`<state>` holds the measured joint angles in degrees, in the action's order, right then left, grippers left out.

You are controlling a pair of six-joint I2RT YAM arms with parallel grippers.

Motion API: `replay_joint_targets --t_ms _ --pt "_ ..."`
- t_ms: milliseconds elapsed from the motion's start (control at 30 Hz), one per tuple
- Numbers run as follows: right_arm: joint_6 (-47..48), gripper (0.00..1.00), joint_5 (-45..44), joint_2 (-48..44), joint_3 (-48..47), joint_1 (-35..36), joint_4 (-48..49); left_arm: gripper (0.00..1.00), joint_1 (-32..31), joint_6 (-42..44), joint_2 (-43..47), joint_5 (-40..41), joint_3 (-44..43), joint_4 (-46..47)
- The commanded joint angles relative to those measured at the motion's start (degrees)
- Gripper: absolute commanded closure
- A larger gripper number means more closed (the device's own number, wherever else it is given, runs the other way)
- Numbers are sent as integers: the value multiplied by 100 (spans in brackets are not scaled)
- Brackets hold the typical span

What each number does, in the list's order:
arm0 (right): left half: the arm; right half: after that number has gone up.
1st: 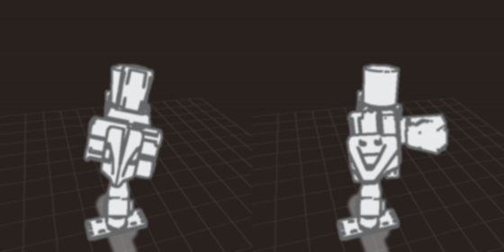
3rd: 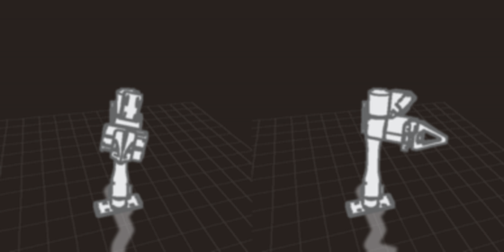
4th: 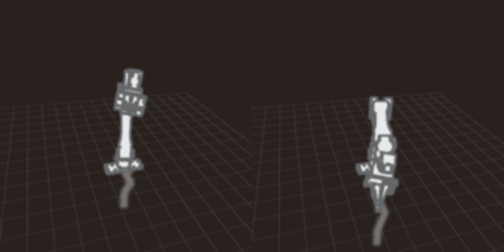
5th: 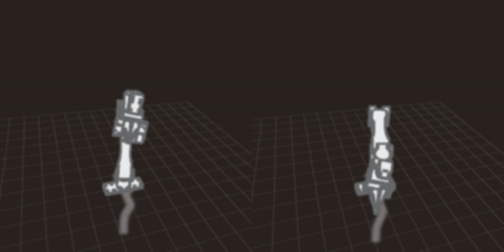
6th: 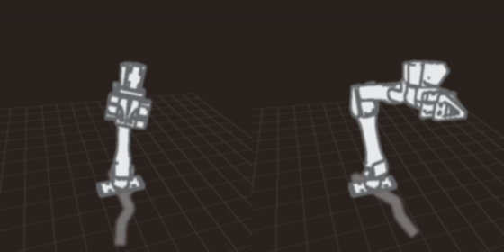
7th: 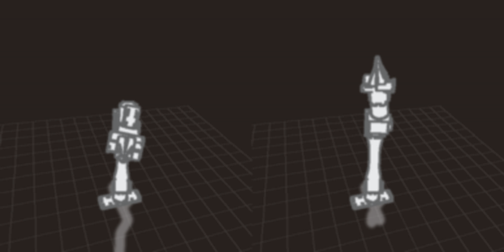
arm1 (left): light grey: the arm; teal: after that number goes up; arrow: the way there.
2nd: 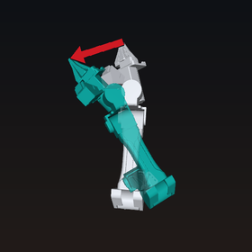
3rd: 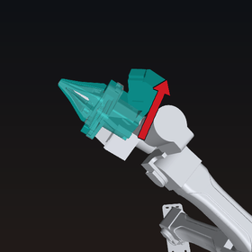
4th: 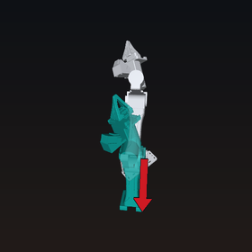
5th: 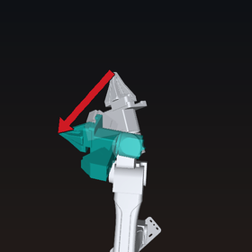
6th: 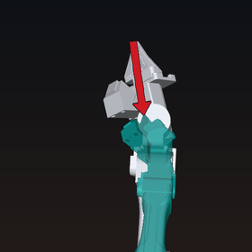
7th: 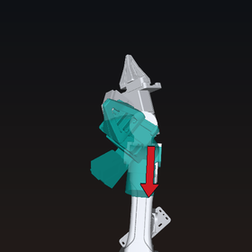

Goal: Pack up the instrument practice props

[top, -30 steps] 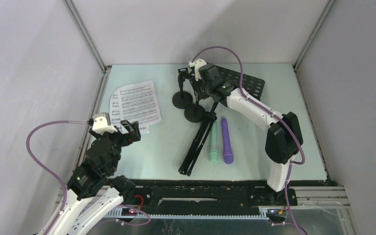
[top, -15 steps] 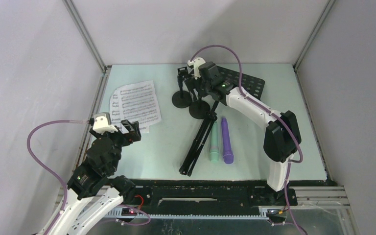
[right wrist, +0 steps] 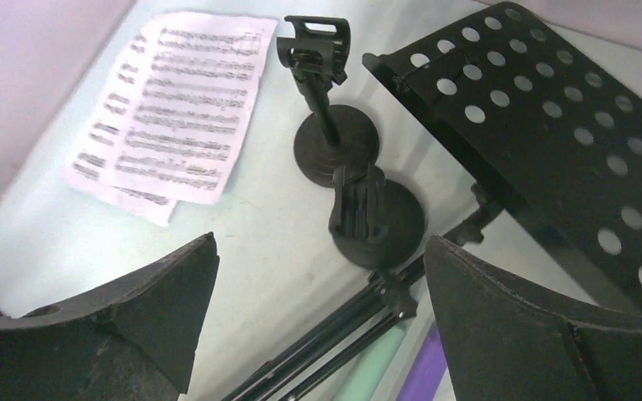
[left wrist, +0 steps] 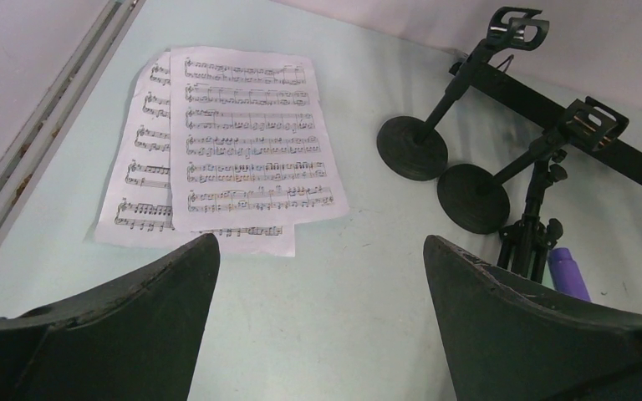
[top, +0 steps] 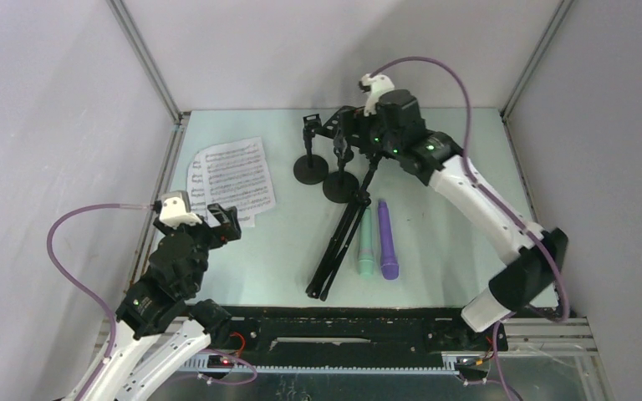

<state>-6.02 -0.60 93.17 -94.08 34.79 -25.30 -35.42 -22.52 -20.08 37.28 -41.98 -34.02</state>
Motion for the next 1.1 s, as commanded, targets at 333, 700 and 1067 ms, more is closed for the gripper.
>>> replay_joint_targets --t_ms 333,700,1067 --pt "-1020 0 -298 -3598 2696 -602 -1422 0 53 -17 -477 210 -163 -436" --pt "-1144 0 -1349 -6290 4492 -621 -1097 0 53 121 -229 349 -13 -378" --pt "-1492 0 -1495 -7388 5077 -622 -1035 0 53 163 -1 194 62 -354"
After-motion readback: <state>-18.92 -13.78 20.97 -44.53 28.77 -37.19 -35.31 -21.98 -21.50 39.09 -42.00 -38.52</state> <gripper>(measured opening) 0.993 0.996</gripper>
